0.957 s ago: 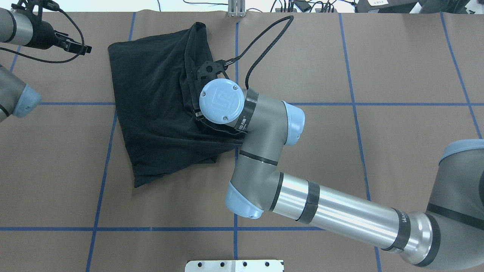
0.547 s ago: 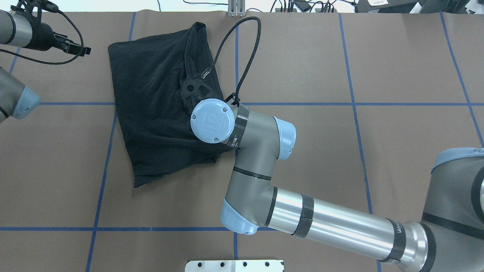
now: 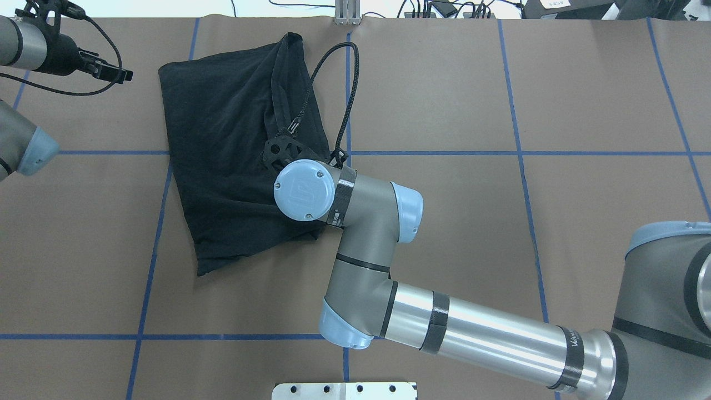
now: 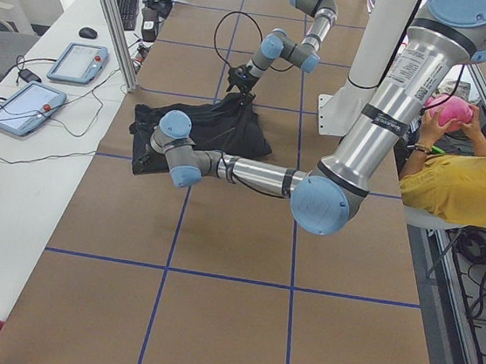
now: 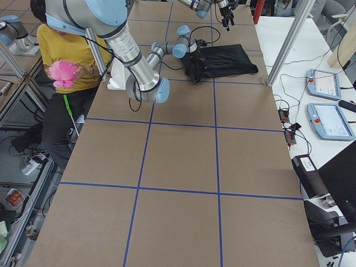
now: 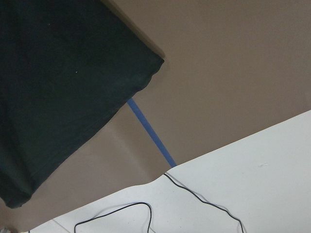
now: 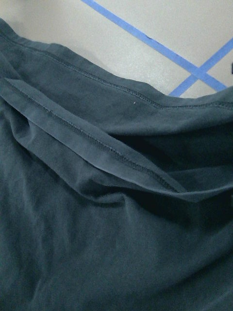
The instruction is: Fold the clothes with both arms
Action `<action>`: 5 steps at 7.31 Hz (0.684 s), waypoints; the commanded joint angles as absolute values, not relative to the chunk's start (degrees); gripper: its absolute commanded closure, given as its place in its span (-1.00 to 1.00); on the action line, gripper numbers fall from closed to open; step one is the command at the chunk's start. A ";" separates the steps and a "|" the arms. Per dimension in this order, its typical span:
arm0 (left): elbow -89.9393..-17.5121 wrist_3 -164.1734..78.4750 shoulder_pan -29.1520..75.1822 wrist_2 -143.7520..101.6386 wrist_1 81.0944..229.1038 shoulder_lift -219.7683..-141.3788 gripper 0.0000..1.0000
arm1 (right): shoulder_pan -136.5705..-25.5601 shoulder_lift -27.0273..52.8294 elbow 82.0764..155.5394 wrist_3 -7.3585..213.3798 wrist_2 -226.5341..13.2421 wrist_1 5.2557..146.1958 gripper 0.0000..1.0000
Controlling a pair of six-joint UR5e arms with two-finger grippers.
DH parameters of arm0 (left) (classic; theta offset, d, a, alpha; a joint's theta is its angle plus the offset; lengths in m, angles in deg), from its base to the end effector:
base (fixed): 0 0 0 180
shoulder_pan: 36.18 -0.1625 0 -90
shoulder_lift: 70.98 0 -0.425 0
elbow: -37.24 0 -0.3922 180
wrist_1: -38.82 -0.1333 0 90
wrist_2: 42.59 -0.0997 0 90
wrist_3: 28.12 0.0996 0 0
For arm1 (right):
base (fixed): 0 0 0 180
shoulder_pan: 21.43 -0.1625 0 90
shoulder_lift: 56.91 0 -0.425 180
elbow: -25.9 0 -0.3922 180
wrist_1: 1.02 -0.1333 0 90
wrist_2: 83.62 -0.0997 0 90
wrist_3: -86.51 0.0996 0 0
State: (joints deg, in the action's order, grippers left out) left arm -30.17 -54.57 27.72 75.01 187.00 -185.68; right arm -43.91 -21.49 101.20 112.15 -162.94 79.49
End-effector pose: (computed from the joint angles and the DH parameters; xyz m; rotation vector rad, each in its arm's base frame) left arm 0.2278 -0.6630 0.4913 0.7314 0.8474 0.2478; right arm -0.6687 -0.4410 0.1454 0.7291 -0.5121 -0.6027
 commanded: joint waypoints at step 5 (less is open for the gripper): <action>-30.17 -54.49 27.72 75.01 187.09 -184.98 -1.00 | -43.23 -24.03 97.53 111.65 -162.99 79.57 0.18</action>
State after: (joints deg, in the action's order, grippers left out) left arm -30.06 -54.56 27.72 75.01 187.02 -185.43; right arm -43.28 -23.97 97.59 111.81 -162.99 79.57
